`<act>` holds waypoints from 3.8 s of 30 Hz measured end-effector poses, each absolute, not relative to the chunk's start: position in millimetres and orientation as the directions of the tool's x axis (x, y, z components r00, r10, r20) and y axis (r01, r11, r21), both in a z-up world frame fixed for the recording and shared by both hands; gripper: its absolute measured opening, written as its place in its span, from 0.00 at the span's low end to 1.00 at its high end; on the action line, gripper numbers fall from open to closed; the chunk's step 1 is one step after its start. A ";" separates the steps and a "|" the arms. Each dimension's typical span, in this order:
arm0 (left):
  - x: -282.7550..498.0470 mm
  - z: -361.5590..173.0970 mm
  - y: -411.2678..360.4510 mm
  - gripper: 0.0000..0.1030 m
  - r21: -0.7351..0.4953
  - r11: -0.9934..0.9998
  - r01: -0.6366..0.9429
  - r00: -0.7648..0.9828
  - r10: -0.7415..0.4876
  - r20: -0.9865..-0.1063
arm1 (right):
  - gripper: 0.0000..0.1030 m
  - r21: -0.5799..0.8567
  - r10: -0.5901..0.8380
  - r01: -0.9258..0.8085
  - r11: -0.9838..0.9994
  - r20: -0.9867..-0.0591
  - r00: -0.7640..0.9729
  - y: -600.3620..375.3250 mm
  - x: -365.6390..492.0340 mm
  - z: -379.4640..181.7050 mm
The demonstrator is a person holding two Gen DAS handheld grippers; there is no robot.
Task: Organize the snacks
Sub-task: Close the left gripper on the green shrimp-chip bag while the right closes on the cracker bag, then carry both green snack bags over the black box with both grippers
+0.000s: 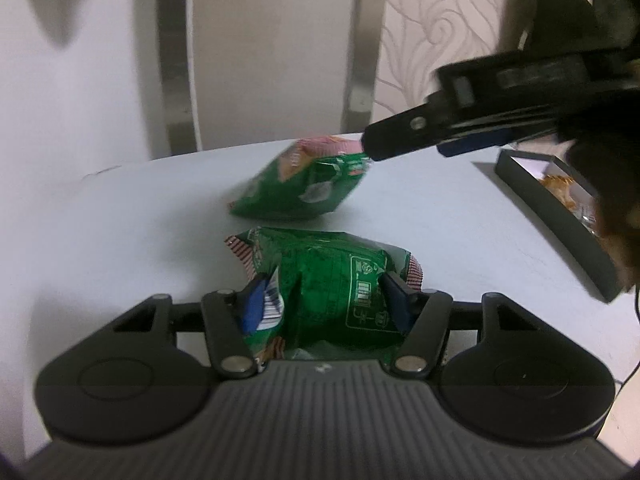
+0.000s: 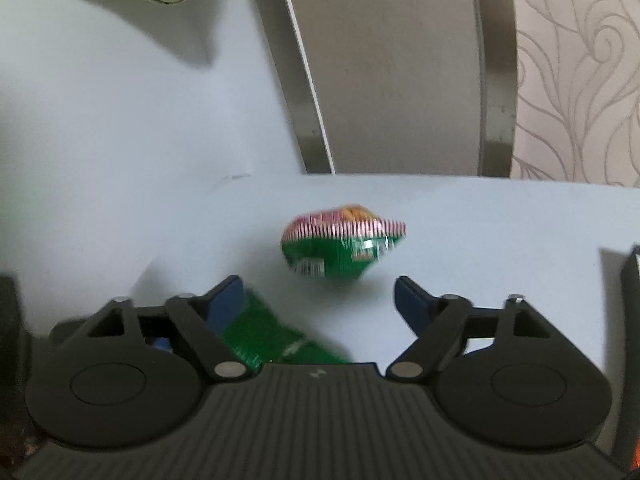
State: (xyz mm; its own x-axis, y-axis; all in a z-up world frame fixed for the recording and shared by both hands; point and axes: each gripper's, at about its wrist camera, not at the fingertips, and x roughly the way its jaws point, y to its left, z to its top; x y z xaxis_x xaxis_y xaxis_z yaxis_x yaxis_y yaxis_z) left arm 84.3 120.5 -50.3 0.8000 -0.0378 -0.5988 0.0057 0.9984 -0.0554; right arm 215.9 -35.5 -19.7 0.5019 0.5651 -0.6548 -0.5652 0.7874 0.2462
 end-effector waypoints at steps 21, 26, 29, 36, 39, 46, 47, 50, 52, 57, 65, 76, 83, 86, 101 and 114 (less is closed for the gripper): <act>74.6 -43.2 148.0 0.62 -0.019 0.994 -0.111 0.791 0.076 -0.607 | 0.95 0.311 0.520 -0.430 0.848 -0.647 0.557 24.6 288.3 -102.9; 74.3 -43.0 149.8 0.62 -0.015 0.994 -0.112 0.790 0.079 -0.608 | 0.88 0.329 0.546 -0.455 0.828 -0.660 0.516 30.5 301.9 -110.6; 75.9 -43.7 148.7 0.62 -0.023 0.993 -0.111 0.786 0.074 -0.614 | 0.80 0.333 0.564 -0.481 0.811 -0.665 0.490 32.1 302.6 -110.1; 82.1 -46.2 142.4 0.62 -0.026 0.996 -0.082 0.786 0.049 -0.616 | 0.73 0.313 0.573 -0.523 0.793 -0.674 0.466 21.6 292.2 -103.5; 85.2 -47.0 139.2 0.62 -0.025 0.998 -0.063 0.788 0.034 -0.615 | 0.72 0.321 0.574 -0.510 0.798 -0.664 0.480 4.0 281.8 -96.2; 96.3 -48.6 133.3 0.62 -0.032 0.999 -0.021 0.793 -0.003 -0.610 | 0.72 0.322 0.550 -0.463 0.825 -0.642 0.533 -41.1 257.1 -77.9; 98.8 -49.3 132.0 0.62 -0.028 1.000 -0.014 0.792 -0.007 -0.610 | 0.72 0.322 0.545 -0.455 0.830 -0.641 0.540 -45.7 255.5 -77.4; 104.2 -50.8 128.2 0.62 -0.028 1.000 0.011 0.791 -0.026 -0.612 | 0.72 0.324 0.521 -0.416 0.850 -0.637 0.568 -71.4 239.4 -71.2; 107.3 -52.0 125.0 0.62 -0.023 0.999 0.029 0.790 -0.037 -0.612 | 0.72 0.325 0.505 -0.391 0.861 -0.638 0.581 -86.6 227.9 -67.9; 114.9 -55.6 118.3 0.62 -0.003 0.998 0.059 0.788 -0.048 -0.614 | 0.72 0.331 0.472 -0.336 0.882 -0.642 0.604 -109.7 198.2 -67.0; 120.0 -59.8 112.7 0.62 0.021 0.995 0.102 0.788 -0.068 -0.612 | 0.72 0.346 0.437 -0.271 0.898 -0.639 0.633 -123.8 144.7 -66.3; 131.3 -61.6 103.4 0.63 0.024 0.986 0.164 0.780 -0.115 -0.615 | 0.72 0.345 0.392 -0.204 0.916 -0.664 0.637 -125.8 101.9 -80.5; 153.0 -51.8 78.0 0.63 0.001 0.980 0.199 0.794 -0.161 -0.587 | 0.72 0.362 0.389 -0.185 0.914 -0.645 0.658 -145.0 91.9 -66.1; 163.2 -42.2 61.2 0.63 -0.008 0.975 0.220 0.800 -0.185 -0.571 | 0.72 0.367 0.389 -0.183 0.912 -0.631 0.672 -157.2 90.5 -57.7; 216.3 -4.7 -72.2 0.63 -0.027 0.931 0.365 0.801 -0.329 -0.500 | 0.72 0.320 0.230 -0.055 0.946 -0.540 0.809 -275.1 101.0 -14.2; 252.8 -30.3 -190.7 0.63 -0.023 0.902 0.431 0.767 -0.380 -0.517 | 0.72 0.246 0.108 0.053 0.968 -0.596 0.795 -371.2 121.3 -40.1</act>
State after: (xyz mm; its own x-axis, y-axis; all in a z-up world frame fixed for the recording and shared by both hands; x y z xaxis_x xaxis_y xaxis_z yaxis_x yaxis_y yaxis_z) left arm 252.8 -190.7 -30.3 0.7672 -0.3799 -0.5168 0.4312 0.9020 -0.0229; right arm 121.3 -371.2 -40.1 0.7954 0.1081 -0.5964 0.0527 0.9679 0.2458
